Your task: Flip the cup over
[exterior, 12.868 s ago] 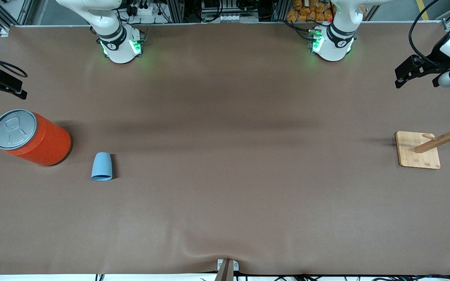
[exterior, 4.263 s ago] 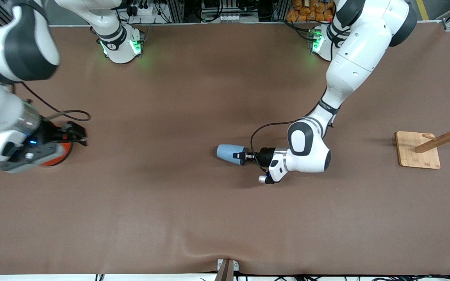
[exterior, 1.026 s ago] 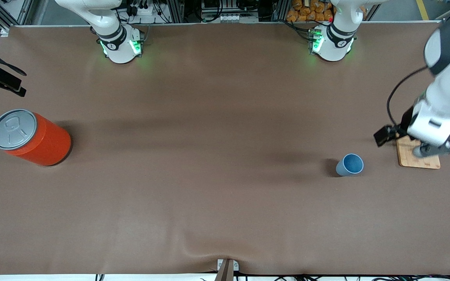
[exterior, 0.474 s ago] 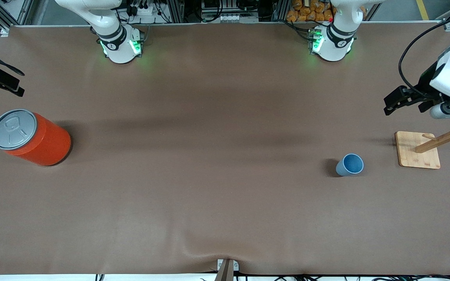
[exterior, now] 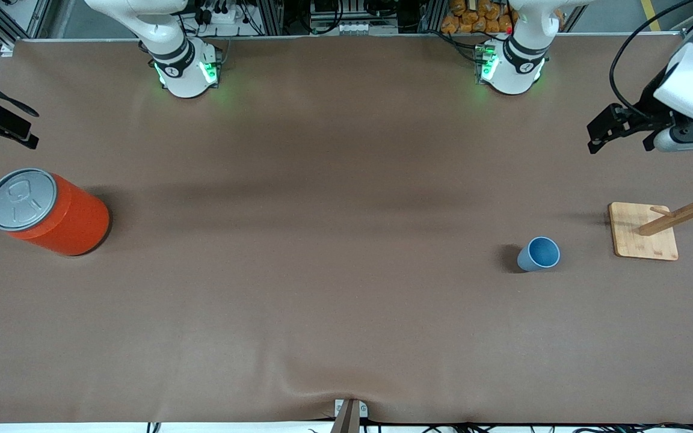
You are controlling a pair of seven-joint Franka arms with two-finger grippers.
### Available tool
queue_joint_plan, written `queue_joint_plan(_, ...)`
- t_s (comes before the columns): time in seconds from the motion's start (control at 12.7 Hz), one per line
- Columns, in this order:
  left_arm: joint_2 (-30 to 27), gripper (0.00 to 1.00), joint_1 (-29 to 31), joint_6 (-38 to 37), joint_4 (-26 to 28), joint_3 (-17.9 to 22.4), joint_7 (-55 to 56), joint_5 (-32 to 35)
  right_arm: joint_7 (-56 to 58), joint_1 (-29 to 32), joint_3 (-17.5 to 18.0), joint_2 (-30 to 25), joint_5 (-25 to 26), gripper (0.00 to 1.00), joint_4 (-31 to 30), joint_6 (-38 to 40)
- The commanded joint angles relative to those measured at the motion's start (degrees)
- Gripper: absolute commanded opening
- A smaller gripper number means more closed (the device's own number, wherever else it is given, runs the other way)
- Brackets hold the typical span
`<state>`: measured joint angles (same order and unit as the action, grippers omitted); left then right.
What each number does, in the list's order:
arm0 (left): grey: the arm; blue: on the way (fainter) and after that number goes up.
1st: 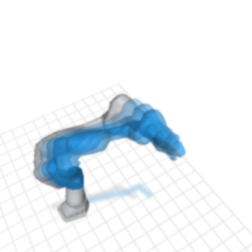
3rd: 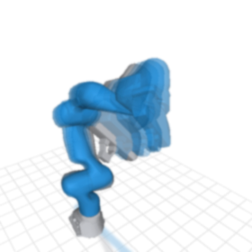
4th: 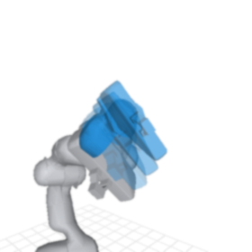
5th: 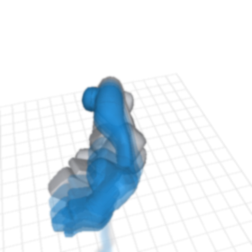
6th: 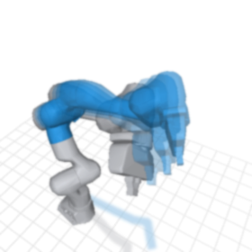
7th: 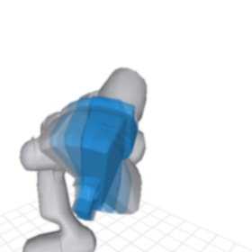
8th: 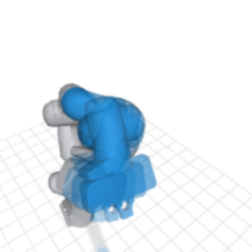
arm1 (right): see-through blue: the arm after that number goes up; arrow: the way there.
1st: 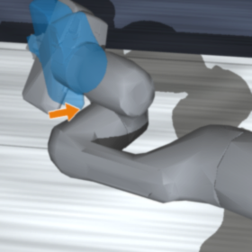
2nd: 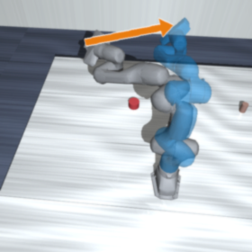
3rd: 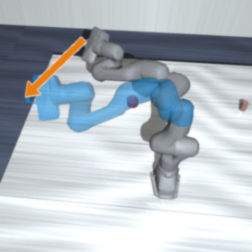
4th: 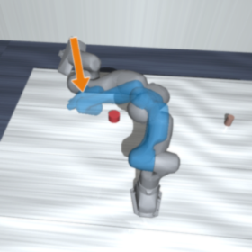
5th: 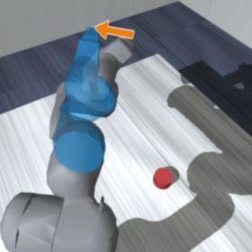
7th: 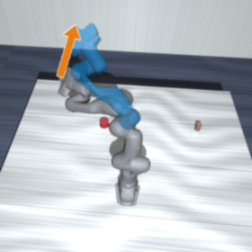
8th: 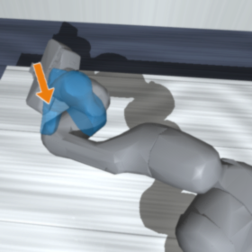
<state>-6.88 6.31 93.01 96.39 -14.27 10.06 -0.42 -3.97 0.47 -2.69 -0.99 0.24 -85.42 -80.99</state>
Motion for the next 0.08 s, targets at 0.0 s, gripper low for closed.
queue_joint_plan(0.0,0.55,1.0,-3.75,-3.53,-2.25,4.24,-1.36,-0.29,-0.25,-0.2,0.31,0.11,-0.33,1.0,0.43,0.57)
